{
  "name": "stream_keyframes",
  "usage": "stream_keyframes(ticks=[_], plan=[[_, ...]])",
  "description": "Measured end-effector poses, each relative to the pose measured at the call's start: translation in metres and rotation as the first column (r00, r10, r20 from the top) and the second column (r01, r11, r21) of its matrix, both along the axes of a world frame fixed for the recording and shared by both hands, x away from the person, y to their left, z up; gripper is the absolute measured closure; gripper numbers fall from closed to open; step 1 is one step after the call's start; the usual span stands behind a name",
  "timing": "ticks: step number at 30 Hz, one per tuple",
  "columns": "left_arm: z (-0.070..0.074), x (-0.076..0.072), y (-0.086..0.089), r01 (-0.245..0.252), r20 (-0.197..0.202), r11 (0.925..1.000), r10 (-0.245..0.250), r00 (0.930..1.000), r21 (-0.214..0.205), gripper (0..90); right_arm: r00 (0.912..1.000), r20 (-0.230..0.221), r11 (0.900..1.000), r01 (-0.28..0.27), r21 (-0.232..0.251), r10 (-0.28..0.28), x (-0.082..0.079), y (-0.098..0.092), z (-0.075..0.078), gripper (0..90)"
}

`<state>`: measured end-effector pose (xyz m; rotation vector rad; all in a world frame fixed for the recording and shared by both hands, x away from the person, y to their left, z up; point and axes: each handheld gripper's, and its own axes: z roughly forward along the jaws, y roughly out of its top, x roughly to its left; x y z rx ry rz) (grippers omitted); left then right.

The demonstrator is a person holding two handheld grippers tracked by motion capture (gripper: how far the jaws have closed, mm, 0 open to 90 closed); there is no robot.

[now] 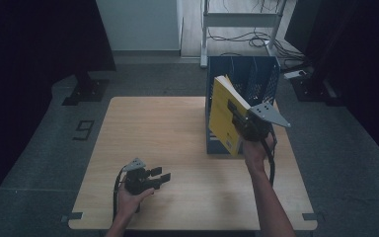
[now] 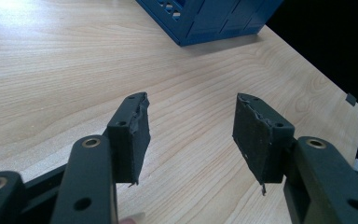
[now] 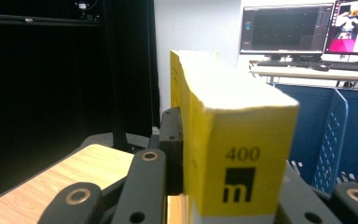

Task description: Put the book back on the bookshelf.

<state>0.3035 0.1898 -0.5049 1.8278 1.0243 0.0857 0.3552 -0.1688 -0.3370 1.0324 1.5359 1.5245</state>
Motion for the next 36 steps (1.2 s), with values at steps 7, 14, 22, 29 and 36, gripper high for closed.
stream_keyframes(ticks=[7, 14, 22, 29, 36], plan=[[-0.001, 0.0, 0.0, 0.0, -0.003, 1.0, 0.0, 1.0, -0.003, 45.5, 0.9998, -0.004, 0.9998, 0.02, 0.005, -0.02, 0.006, -0.001, 0.0, 74.4], [-0.002, 0.0, -0.002, 0.01, -0.008, 1.0, -0.01, 0.9999, -0.001, 45.2, 0.9995, 0.0, 0.9995, 0.032, -0.003, -0.032, 0.011, -0.001, 0.001, 74.5], [-0.001, 0.0, -0.002, 0.026, -0.017, 0.9995, -0.026, 0.9995, -0.019, 44.9, 0.9988, -0.005, 0.9988, 0.048, -0.013, -0.048, 0.02, 0.0, -0.001, 74.4], [-0.001, 0.0, -0.002, 0.025, -0.018, 0.9996, -0.025, 0.9995, -0.016, 45.0, 0.9985, -0.018, 0.9987, 0.051, -0.007, -0.051, 0.028, 0.001, -0.002, 74.4], [-0.002, 0.0, -0.002, 0.033, -0.018, 0.9992, -0.033, 0.9993, -0.024, 44.7, 0.9973, -0.017, 0.9973, 0.071, -0.021, -0.071, 0.037, 0.004, -0.006, 74.4]])
